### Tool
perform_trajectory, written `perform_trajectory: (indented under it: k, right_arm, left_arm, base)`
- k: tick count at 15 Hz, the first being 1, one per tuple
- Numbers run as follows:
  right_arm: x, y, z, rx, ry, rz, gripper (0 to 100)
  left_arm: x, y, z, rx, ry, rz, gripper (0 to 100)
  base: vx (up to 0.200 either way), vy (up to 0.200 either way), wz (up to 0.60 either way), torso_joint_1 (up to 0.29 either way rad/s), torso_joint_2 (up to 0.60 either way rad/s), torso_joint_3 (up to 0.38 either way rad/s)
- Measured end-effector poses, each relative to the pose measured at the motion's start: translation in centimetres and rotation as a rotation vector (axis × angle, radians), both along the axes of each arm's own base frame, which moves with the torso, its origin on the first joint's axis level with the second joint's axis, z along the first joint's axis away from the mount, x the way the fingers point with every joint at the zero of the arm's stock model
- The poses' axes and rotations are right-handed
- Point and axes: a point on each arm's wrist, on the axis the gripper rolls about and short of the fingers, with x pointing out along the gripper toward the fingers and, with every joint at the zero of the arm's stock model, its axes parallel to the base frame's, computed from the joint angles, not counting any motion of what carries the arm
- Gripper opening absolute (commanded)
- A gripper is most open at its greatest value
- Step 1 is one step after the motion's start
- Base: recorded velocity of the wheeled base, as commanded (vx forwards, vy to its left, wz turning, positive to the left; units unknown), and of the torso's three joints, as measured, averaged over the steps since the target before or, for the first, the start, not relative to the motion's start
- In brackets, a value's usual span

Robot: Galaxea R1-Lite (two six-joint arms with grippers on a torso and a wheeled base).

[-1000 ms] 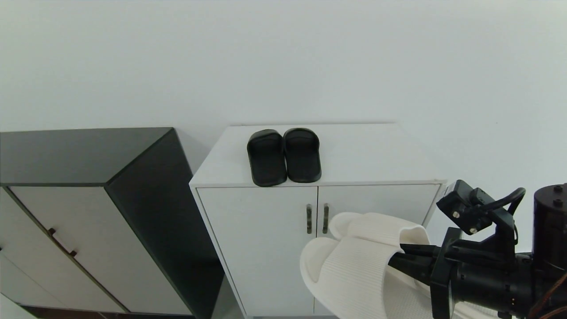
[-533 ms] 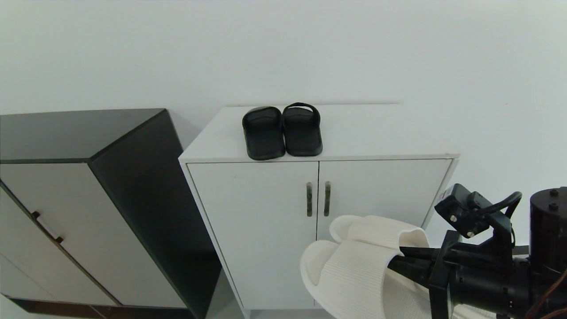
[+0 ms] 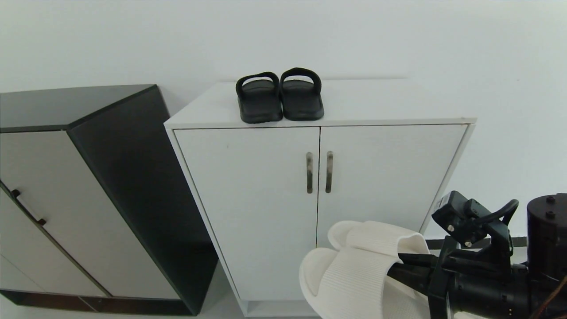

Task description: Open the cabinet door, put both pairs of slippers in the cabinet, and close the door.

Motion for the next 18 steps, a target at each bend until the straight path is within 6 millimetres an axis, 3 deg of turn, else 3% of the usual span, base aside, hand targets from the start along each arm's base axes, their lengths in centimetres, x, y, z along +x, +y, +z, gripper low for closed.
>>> perform_trajectory:
  k: [9,13,16,18]
  right_arm:
    - [-0.3,-0.3,-0.6,-0.034,-0.005,0.010,0]
    - [-0.4,-0.4,-0.8,-0.038,-0.002,0.010,0]
    - [-0.5,-0.5,-1.0,-0.043,0.004,0.011,0]
    - [-0.6,-0.5,-1.2,-0.045,0.007,0.013,0]
  left_arm:
    - [0.0,0.0,0.0,-0.012,0.000,-0.004,100]
    - [-0.1,0.1,0.5,-0.025,-0.034,0.031,100]
    - [-1.2,0.1,4.4,-0.105,-0.135,0.006,100]
    - [-0.5,0.0,6.3,-0.126,-0.087,-0.101,100]
  base:
    - [0.000,0.000,0.00,-0.073,0.45,0.370]
    - [0.000,0.000,0.00,-0.004,0.13,0.113]
    - [0.000,0.000,0.00,0.000,0.00,0.000]
    - [0.000,0.000,0.00,0.000,0.00,0.000]
